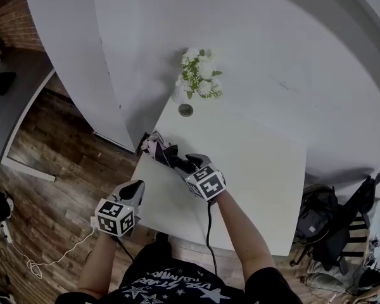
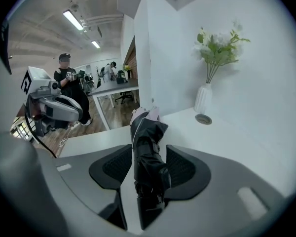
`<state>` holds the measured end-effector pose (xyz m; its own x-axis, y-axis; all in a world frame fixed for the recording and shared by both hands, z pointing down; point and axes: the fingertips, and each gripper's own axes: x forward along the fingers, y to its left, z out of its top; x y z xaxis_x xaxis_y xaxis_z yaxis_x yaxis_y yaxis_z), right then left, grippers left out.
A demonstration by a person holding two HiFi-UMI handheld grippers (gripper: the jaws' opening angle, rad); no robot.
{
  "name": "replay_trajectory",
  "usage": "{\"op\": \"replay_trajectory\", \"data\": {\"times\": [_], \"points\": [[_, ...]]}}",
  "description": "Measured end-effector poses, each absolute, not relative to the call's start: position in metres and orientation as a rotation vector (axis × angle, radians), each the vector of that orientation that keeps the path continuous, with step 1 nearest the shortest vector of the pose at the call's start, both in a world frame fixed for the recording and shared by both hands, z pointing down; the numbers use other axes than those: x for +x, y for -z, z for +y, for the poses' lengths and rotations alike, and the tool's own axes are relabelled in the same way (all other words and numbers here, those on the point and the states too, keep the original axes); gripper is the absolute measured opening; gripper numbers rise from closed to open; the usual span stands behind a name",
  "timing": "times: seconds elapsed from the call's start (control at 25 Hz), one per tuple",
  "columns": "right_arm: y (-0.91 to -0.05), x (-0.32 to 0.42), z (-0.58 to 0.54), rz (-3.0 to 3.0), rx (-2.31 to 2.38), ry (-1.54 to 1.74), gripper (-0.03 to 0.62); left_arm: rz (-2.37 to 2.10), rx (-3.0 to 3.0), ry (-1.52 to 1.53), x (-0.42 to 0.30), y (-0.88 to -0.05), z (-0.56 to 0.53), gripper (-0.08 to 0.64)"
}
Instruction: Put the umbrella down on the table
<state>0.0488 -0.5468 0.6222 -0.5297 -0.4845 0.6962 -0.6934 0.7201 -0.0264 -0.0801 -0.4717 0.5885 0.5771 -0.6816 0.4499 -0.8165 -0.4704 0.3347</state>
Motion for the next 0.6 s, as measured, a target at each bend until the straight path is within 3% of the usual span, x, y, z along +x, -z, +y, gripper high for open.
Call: {"op": "replay_trajectory", "data": {"times": [0.6], "points": [[-0.532,0.095,-0.48,-2.426,1.146,-0.415,0.052,-1.203,2.427,-0.296,-0.038,-0.527,-0.426,0.003]]}}
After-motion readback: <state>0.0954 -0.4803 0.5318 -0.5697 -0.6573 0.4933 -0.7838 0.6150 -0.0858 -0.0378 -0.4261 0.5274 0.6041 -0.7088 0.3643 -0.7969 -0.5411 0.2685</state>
